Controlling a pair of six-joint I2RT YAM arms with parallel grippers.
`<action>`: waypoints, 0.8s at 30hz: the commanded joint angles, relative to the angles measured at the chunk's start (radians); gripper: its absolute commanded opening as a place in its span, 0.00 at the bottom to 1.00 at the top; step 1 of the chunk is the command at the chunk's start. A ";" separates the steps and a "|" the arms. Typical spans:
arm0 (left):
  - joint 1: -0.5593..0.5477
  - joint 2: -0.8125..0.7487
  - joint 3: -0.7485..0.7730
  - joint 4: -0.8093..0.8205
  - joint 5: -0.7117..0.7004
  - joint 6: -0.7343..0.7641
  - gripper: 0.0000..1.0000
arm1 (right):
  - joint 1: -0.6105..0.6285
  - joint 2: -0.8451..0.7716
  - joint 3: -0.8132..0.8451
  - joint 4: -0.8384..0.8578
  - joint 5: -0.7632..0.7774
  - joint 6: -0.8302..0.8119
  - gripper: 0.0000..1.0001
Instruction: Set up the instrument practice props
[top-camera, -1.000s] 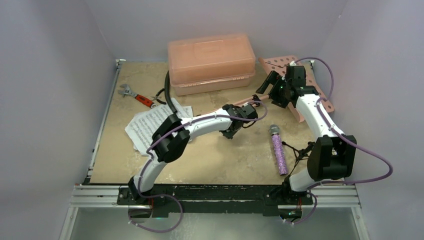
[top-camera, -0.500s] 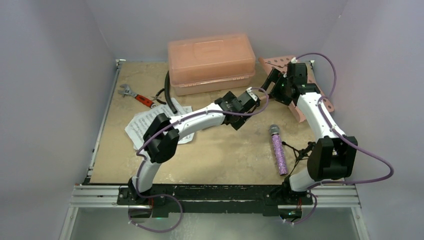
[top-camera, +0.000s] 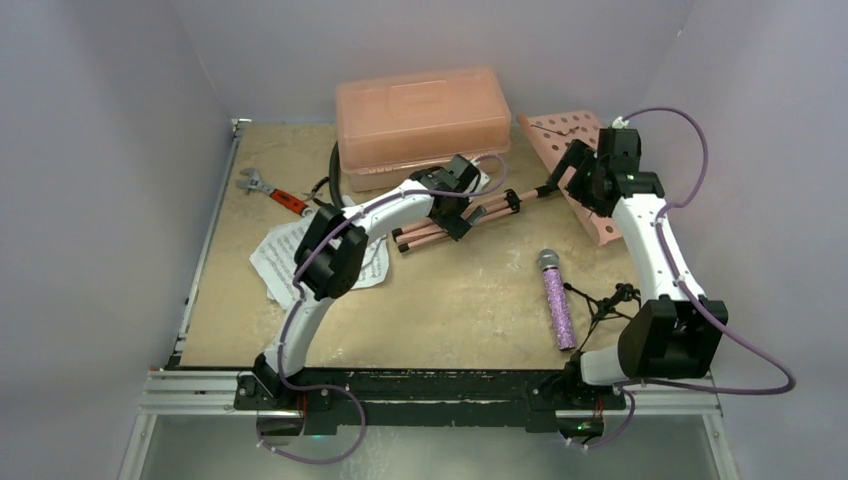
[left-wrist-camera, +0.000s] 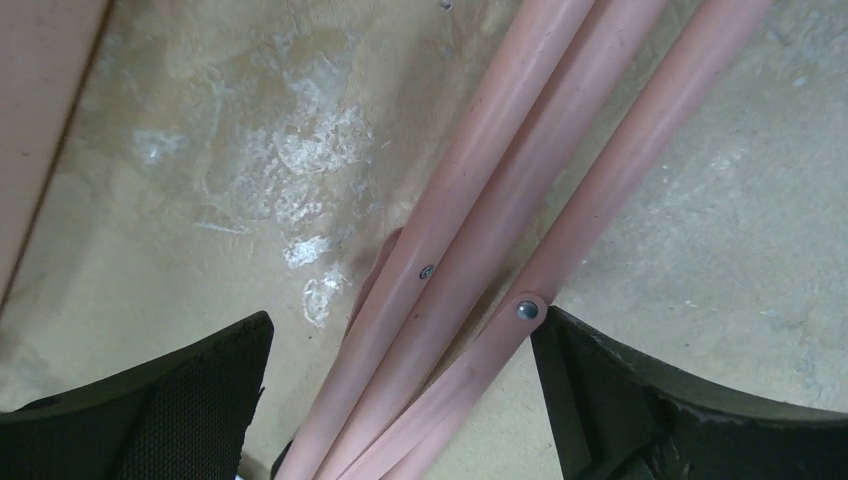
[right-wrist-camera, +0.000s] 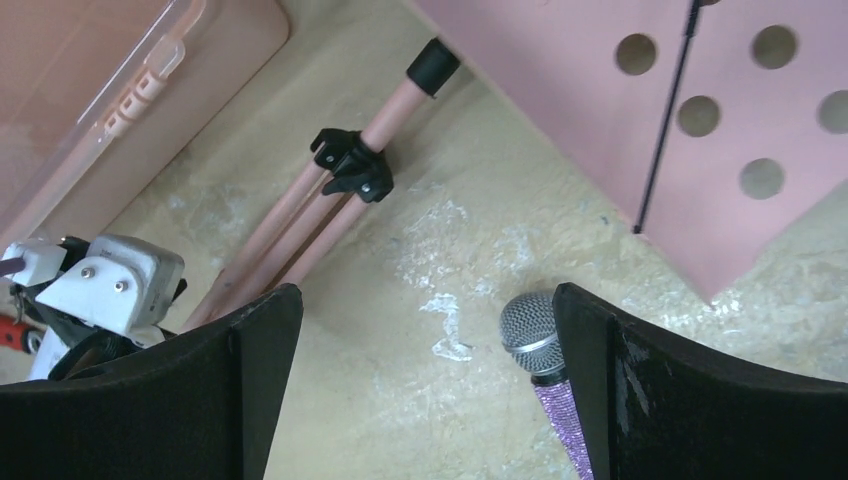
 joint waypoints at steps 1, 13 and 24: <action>0.020 0.041 0.049 -0.014 0.155 0.003 0.99 | -0.044 -0.036 -0.011 -0.023 -0.002 -0.012 0.98; 0.019 0.062 0.013 -0.036 0.309 -0.067 0.80 | -0.063 -0.012 -0.031 -0.011 -0.083 0.010 0.98; -0.040 -0.020 -0.103 -0.018 0.302 -0.150 0.43 | -0.064 -0.005 -0.103 0.049 -0.233 0.050 0.98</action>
